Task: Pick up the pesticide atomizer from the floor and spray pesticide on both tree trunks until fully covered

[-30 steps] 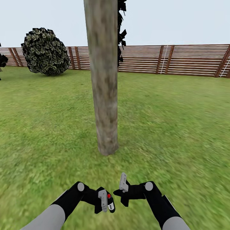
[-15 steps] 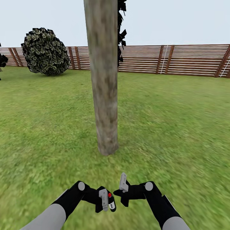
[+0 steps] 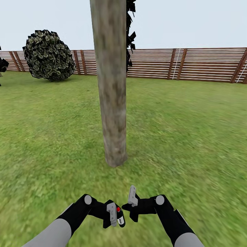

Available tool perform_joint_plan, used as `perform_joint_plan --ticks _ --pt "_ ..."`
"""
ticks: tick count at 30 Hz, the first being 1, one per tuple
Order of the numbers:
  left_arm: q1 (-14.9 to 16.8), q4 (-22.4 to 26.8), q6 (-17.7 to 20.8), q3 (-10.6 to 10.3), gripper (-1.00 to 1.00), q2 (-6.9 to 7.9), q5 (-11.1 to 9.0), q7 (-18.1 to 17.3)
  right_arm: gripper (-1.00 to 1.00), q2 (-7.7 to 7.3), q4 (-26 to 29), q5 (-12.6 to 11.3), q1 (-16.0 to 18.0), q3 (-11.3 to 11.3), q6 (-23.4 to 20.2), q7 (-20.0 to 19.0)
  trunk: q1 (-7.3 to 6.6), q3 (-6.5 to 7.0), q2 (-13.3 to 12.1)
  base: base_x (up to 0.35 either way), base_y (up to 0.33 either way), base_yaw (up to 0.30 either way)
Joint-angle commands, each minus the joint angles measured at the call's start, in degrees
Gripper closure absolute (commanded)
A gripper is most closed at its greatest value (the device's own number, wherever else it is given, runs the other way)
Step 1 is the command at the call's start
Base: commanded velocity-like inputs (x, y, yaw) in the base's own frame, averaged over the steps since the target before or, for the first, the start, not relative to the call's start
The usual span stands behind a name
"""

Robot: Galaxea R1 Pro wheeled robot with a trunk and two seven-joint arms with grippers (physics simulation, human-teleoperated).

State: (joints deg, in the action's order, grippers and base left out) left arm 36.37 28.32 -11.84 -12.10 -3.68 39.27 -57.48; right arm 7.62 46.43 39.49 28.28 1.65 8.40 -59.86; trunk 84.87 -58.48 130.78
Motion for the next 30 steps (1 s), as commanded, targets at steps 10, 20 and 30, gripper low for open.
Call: perform_joint_plan --ticks 10,20,30 --pt "0.10 0.06 -0.48 0.14 1.00 -0.31 0.46 0.00 1.00 0.02 -0.02 0.74 0.02 -0.07 0.64 0.01 -0.01 -0.05 0.02 0.000 0.000 0.000" --pt "0.11 0.06 -0.47 0.14 1.00 -0.45 0.45 0.00 1.00 -0.06 -0.02 0.76 0.02 -0.07 0.66 0.01 -0.01 -0.05 0.02 0.000 0.000 0.000" --pt "0.19 0.06 -0.37 0.13 1.00 -1.02 0.45 0.00 1.00 -0.06 -0.08 0.76 0.02 -0.07 0.66 0.01 -0.01 -0.05 0.02 0.000 0.000 0.000"
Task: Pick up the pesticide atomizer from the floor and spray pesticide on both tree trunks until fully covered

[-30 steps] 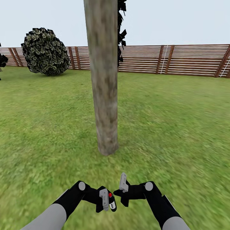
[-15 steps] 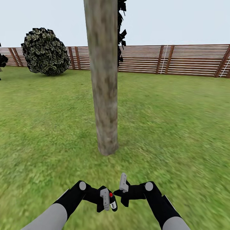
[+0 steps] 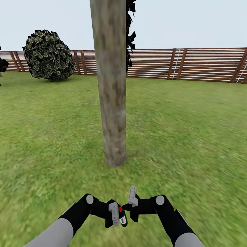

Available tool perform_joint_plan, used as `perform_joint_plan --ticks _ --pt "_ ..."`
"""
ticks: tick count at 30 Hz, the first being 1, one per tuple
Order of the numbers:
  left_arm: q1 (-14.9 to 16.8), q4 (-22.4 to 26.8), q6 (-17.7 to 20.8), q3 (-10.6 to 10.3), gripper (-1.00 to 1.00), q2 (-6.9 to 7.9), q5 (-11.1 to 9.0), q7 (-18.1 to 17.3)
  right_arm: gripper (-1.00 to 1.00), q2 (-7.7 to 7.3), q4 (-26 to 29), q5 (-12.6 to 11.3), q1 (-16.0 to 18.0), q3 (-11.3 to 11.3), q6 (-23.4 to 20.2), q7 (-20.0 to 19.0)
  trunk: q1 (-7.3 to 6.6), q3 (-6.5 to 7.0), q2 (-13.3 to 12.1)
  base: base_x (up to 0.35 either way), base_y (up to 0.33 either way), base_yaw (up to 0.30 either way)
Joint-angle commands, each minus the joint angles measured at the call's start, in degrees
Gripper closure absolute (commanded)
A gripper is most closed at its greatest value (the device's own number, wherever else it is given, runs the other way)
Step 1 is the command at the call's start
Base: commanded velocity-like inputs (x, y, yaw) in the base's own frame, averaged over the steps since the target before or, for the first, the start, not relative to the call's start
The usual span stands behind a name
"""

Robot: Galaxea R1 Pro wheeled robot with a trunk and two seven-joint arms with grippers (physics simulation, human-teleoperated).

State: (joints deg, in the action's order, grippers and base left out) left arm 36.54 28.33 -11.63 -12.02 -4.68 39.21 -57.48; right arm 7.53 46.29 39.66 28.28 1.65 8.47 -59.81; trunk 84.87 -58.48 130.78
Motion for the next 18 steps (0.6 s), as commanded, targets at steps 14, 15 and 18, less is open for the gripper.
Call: perform_joint_plan --ticks 14,15,18 --pt "0.02 0.05 -0.50 0.06 1.00 -0.10 0.60 0.00 1.00 -0.06 -0.06 0.60 0.02 -0.13 0.58 -0.04 -0.01 -0.05 0.02 0.000 0.000 0.000" --pt "0.02 0.02 -0.52 0.06 1.00 -0.09 0.60 0.00 1.00 -0.06 -0.06 0.60 0.02 -0.11 0.58 -0.04 -0.01 -0.05 0.02 0.000 0.000 0.000" --pt "0.02 -0.08 -0.57 0.13 1.00 0.21 0.68 0.12 1.00 -0.06 -0.06 0.60 0.02 -0.08 0.58 -0.04 -0.01 -0.05 0.02 0.000 0.000 0.000"
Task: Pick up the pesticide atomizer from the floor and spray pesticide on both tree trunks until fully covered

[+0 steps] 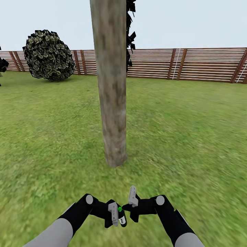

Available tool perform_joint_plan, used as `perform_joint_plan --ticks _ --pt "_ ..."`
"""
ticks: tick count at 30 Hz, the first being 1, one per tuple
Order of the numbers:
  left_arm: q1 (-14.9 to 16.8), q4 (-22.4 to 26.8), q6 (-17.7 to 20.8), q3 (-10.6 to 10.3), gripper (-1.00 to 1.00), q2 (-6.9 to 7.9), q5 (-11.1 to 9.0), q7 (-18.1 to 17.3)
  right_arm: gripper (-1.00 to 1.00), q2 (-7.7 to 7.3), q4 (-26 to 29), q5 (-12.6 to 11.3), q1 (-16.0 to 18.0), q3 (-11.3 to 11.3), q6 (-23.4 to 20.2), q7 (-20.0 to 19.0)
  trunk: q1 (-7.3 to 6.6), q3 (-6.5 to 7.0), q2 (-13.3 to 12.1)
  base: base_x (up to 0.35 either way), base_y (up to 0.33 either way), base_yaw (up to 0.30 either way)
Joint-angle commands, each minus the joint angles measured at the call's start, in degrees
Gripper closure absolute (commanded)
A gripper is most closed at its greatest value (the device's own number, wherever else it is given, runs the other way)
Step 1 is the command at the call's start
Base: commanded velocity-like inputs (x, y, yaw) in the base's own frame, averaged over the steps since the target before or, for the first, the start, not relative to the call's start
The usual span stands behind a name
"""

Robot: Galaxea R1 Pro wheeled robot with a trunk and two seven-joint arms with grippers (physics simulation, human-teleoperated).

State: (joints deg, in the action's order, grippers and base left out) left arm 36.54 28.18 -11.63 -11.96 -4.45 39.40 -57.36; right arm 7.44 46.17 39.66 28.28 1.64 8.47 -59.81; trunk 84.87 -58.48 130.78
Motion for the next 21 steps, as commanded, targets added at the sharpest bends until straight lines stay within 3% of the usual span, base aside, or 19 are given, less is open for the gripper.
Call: perform_joint_plan --ticks 1,4,8,13,15,21 --pt "0.02 0.05 -0.58 0.07 1.00 0.09 0.55 0.07 1.00 0.03 0.06 0.60 0.02 -0.07 0.58 -0.04 -0.01 -0.05 0.02 0.000 0.000 0.000" --pt "0.01 0.04 -0.59 0.11 1.00 0.65 0.77 0.20 1.00 0.03 0.11 0.60 0.02 -0.06 0.56 -0.09 -0.01 -0.05 0.02 0.000 0.000 0.000" --pt "-0.08 0.03 -0.59 0.16 1.00 2.66 0.84 0.23 1.00 0.03 0.10 0.60 0.02 -0.05 0.51 -0.12 -0.01 -0.05 0.02 0.000 0.000 0.000" --pt "-0.70 -0.07 -0.58 0.26 1.00 7.05 0.79 0.23 1.00 0.03 0.07 0.60 0.02 -0.01 0.56 -0.13 -0.01 -0.05 0.02 0.000 0.000 0.000" --pt "-0.82 -0.12 -0.53 0.27 1.00 9.90 0.90 0.23 1.00 0.01 0.05 0.60 0.02 -0.03 0.57 -0.13 -0.01 -0.05 0.02 0.000 0.000 0.000" --pt "-0.89 -0.09 0.04 0.27 1.00 15.49 1.11 0.37 1.00 -0.39 -0.14 0.66 0.02 -0.17 0.58 -0.16 -0.01 -0.05 0.02 0.000 0.000 0.000"
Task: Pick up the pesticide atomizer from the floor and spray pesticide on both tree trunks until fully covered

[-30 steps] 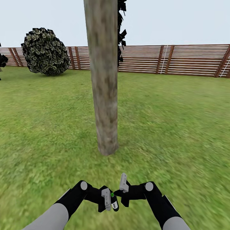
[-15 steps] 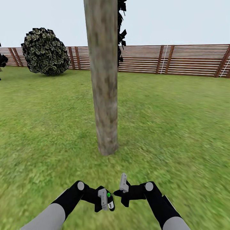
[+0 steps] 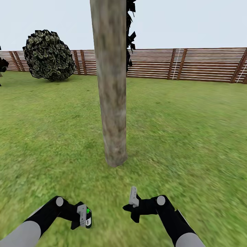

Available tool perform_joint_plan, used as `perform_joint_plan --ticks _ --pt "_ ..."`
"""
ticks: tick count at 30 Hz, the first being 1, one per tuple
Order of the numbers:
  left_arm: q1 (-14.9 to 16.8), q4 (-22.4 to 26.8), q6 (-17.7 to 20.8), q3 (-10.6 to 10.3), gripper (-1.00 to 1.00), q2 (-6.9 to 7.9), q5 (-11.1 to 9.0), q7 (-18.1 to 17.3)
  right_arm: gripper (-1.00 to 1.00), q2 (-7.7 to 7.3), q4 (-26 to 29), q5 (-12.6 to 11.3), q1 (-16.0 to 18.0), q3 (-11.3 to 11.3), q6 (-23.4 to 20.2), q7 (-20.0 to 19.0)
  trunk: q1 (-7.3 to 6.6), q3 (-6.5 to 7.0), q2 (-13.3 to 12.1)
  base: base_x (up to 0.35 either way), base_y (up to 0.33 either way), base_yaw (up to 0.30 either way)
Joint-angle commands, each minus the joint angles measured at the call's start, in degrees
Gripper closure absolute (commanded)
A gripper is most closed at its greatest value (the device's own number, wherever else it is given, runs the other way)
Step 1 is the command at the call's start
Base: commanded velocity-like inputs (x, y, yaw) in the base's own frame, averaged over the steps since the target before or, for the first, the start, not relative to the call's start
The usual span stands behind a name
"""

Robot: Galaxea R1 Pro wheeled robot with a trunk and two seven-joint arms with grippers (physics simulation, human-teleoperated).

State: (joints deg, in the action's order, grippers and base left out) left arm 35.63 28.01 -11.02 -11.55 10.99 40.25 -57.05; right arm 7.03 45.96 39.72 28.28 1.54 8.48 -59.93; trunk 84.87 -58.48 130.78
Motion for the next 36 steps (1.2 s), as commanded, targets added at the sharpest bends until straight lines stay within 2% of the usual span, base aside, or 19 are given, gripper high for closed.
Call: perform_joint_plan --ticks 1,2,6,9,11,12,15,16,18,19,21,23,25,27,28,30,33,34,36 --pt "0.00 0.07 -0.51 -0.12 1.00 0.45 0.29 0.11 1.00 -0.11 0.04 0.54 0.02 -0.13 0.61 -0.10 -0.01 -0.05 0.02 0.000 0.000 0.000" --pt "-0.05 0.05 -0.47 -0.11 1.00 0.99 0.29 0.13 -1.00 -0.44 -0.02 0.48 0.02 -0.16 0.64 -0.16 -0.01 -0.05 0.02 0.000 0.000 0.000" --pt "-0.11 -0.45 -0.42 0.16 1.00 3.52 -0.14 0.36 -1.00 -2.19 -1.43 0.40 0.01 -0.30 0.69 -0.12 -0.01 -0.05 0.02 0.000 0.000 0.000" --pt "-0.26 -0.85 -0.28 5.35 1.00 4.74 -0.33 3.66 -1.00 -4.39 -5.89 0.45 -0.04 -0.48 0.79 1.34 -0.01 -0.05 0.02 0.000 0.000 0.000" --pt "-0.47 -1.20 -0.12 10.65 1.00 4.79 -0.41 6.60 -1.00 -5.62 -9.03 0.45 -0.06 -0.54 0.82 6.54 -0.01 -0.05 0.02 0.000 0.000 0.000" --pt "-0.59 -1.43 -0.11 11.97 1.00 4.76 -0.44 7.29 -1.00 -5.92 -9.86 0.43 -0.07 -0.54 0.84 8.48 -0.01 -0.05 0.02 0.000 0.000 0.000" --pt "-1.21 -3.63 -0.07 19.94 1.00 4.42 -0.45 11.82 -1.00 -6.88 -15.89 0.29 -0.13 -0.57 0.84 23.92 -0.01 -0.05 0.02 0.000 0.000 0.000" --pt "-1.26 -4.09 -0.07 21.32 1.00 4.34 -0.47 12.83 -1.00 -6.91 -17.10 0.25 -0.14 -0.55 0.85 26.91 -0.01 -0.05 0.02 0.000 0.000 0.000" --pt "-1.37 -5.96 -0.06 26.31 1.00 3.99 -0.52 17.49 -1.00 -6.90 -22.36 0.02 -0.15 -0.53 1.12 39.03 -0.01 -0.05 0.02 0.000 0.000 0.000" --pt "-1.40 -6.85 -0.06 28.27 1.00 3.69 -0.55 20.05 -1.00 -6.85 -25.04 -0.13 -0.15 -0.53 1.62 44.59 -0.01 -0.05 0.02 0.000 0.000 0.000" --pt "-1.42 -7.96 -0.06 30.56 1.00 3.25 -0.58 24.06 -1.00 -6.75 -28.89 -0.84 -0.15 -0.55 3.15 51.91 -0.01 -0.05 0.02 0.000 0.000 0.000" --pt "-1.44 -9.06 0.00 32.78 1.00 2.38 -0.60 29.07 -1.00 -6.66 -33.27 -3.37 -0.17 -0.57 6.50 59.89 -0.01 -0.05 0.02 0.000 0.000 0.000" --pt "-1.44 -10.04 0.22 34.67 1.00 1.29 -0.61 33.04 -1.00 -6.65 -36.38 -7.87 -0.18 -0.57 9.82 65.97 -0.01 -0.05 0.02 0.000 0.000 0.000" --pt "-1.44 -11.05 1.26 36.50 1.00 0.46 -0.61 36.06 -1.00 -6.82 -37.99 -13.88 -0.22 -0.58 12.15 70.36 -0.01 -0.05 0.02 0.000 0.000 0.000" --pt "-1.44 -11.71 3.70 38.62 1.00 0.04 -0.61 38.41 -1.00 -7.08 -38.67 -20.60 -0.23 -0.58 13.36 72.92 -0.01 -0.05 0.02 0.000 0.000 0.000" --pt "-1.45 -11.97 6.72 40.39 1.00 -0.27 -0.66 39.70 -1.00 -7.31 -38.96 -25.81 -0.24 -0.53 13.93 73.97 -0.01 -0.05 0.02 0.000 0.000 0.000" --pt "-1.45 -12.14 10.27 41.66 1.00 -1.03 -0.67 40.31 -1.00 -7.71 -39.04 -29.24 -0.24 -0.36 14.31 74.29 -0.01 -0.05 0.02 0.000 0.000 0.000" --pt "-1.49 -12.18 10.98 41.76 1.00 -2.29 -0.49 40.44 -1.00 -7.85 -39.14 -29.68 -0.24 -0.19 14.51 74.21 -0.01 -0.05 0.02 0.012 0.000 0.000" --pt "-1.46 -11.81 11.48 42.00 1.00 -2.69 -0.49 40.46 -1.00 -8.13 -39.15 -29.75 -0.33 -0.15 15.04 74.24 -0.01 -0.05 0.02 0.139 0.000 0.000"
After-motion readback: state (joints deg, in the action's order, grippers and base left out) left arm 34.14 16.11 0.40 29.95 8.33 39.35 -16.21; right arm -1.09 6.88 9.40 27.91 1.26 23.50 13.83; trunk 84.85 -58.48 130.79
